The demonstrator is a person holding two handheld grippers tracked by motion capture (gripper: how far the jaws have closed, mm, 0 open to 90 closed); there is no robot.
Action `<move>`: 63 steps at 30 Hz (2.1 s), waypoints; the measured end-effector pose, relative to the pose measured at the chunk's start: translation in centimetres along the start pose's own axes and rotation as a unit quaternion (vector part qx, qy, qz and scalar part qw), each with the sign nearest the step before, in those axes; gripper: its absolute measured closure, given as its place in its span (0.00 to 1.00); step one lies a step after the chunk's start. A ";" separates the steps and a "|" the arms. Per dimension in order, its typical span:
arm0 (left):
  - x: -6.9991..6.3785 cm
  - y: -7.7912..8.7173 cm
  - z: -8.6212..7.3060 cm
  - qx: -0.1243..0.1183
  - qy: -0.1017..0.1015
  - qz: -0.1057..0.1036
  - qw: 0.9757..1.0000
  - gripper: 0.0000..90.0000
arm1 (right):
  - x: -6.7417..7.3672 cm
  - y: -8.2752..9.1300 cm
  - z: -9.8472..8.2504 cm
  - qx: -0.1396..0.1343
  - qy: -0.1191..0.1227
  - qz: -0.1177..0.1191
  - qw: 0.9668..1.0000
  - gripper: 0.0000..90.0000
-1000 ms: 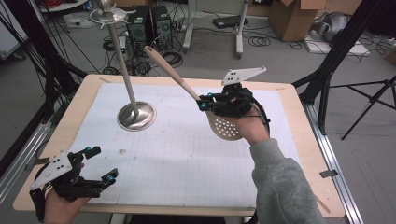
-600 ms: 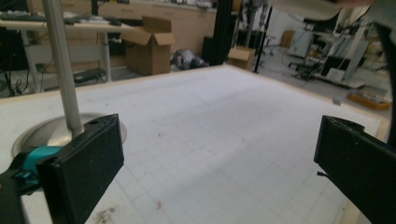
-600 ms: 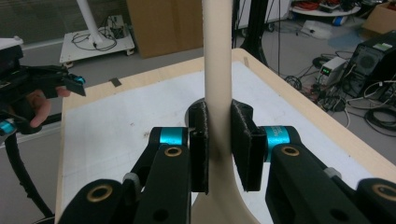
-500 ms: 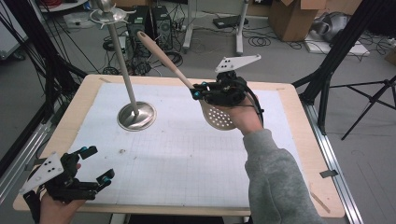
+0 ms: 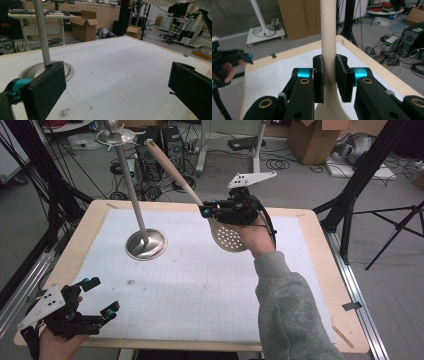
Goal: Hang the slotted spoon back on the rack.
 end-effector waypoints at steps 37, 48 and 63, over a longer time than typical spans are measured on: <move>-0.5 0.5 -0.1 -0.003 -0.004 -0.008 1.000 0.02 | 0.6 -2.4 0.6 0.007 -0.019 0.023 1.000 0.87; -0.5 0.7 0.0 -0.006 0.003 -0.005 1.000 0.02 | 0.7 -2.9 0.5 0.012 -0.017 0.024 0.999 0.87; -0.4 1.1 -0.1 -0.004 0.002 0.001 1.000 0.02 | 0.7 -4.2 0.1 0.028 -0.012 0.013 0.999 0.87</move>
Point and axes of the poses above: each handheld gripper's, and its own axes: y roughly backward along the jaws, z roughly out of its top, x roughly to its left, the point moved 10 cm from there along -y, roughly forward along the jaws, and after that the axes turned 3 degrees about -z, right-handed, at the moved point
